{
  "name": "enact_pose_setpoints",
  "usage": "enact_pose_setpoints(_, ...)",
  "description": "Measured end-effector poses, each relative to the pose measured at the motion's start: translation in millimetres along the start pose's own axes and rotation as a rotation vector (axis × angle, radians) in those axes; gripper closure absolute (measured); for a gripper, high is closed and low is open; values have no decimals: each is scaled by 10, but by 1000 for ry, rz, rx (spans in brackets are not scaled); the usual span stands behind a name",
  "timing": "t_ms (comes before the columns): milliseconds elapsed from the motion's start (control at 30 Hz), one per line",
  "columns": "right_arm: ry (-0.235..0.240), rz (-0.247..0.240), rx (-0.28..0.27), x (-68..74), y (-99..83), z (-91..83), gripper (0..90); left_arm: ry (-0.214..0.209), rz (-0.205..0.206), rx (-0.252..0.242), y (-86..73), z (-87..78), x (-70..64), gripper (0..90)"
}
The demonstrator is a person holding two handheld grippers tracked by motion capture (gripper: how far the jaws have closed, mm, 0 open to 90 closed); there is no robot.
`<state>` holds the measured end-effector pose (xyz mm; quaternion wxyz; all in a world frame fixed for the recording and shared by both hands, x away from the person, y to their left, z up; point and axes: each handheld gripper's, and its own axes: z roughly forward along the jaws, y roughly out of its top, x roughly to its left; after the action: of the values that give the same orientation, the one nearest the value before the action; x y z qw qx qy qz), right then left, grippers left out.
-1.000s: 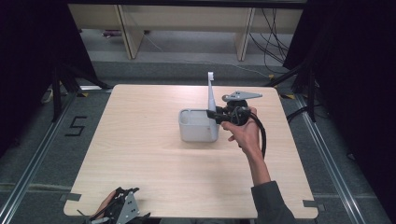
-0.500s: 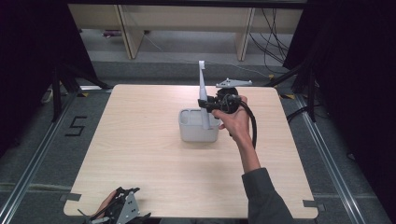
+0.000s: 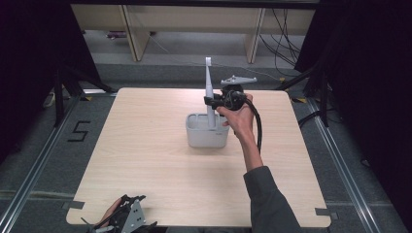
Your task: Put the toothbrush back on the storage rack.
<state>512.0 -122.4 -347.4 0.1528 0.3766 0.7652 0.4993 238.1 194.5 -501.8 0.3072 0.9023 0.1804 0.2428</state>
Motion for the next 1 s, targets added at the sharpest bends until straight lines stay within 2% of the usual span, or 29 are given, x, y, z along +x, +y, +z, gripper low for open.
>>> enact_pose_setpoints(33,-8,15,-1,10,-6,13,671,0,0,1,0,-1,-1,151)
enact_pose_setpoints(233,-24,-19,13,-19,-26,103,671,-1,-3,-1,-1,3,-6,151)
enact_pose_setpoints(267,-30,3,20,-7,-38,114,671,-2,-2,0,0,2,-5,151)
enact_pose_setpoints(333,-41,-19,23,-24,-62,144,670,-1,-2,-1,1,1,-6,151)
enact_pose_setpoints(367,-35,-6,34,-25,-76,159,671,-1,-2,-1,1,1,-6,151)
enact_pose_setpoints(400,-44,-19,38,-38,-91,169,671,0,-2,-2,0,4,-6,151)
enact_pose_setpoints(433,-37,-2,47,-34,-107,188,671,-2,2,12,4,-4,-2,151)
enact_pose_setpoints(467,-45,-21,50,-43,-121,207,670,1,1,8,2,2,-2,151)
enact_pose_setpoints(500,-58,-14,53,-31,-133,223,670,4,-2,-4,-2,6,-7,151)
enact_pose_setpoints(567,-47,-12,65,-33,-146,249,670,-1,-2,-3,0,2,-6,151)
enact_pose_setpoints(633,-52,-32,70,-33,-159,277,670,0,-2,-3,-1,3,-6,151)
enact_pose_setpoints(667,-56,-18,78,-15,-167,286,670,0,-3,-3,-1,3,-7,151)
enact_pose_setpoints(700,-60,-41,77,-28,-176,301,670,-1,-3,-2,0,2,-8,151)
enact_pose_setpoints(733,-55,-28,92,-24,-191,311,670,-1,-2,-3,1,1,-7,151)
enact_pose_setpoints(767,-54,-36,91,-29,-211,334,670,0,-2,-8,-1,3,-8,151)
enact_pose_setpoints(800,-52,-19,107,-19,-233,342,670,0,-2,-5,1,2,-7,151)
enact_pose_setpoints(833,-66,-21,117,-17,-257,350,670,0,-2,-5,0,3,-7,151)
enact_pose_setpoints(900,-59,-48,133,-44,-297,376,670,2,0,2,1,1,-5,151)
enact_pose_setpoints(933,-64,-32,148,-35,-316,382,670,1,-3,-4,0,7,-7,151)
enact_pose_setpoints(1000,-63,-51,151,-47,-340,408,670,-3,0,9,5,-2,-1,151)
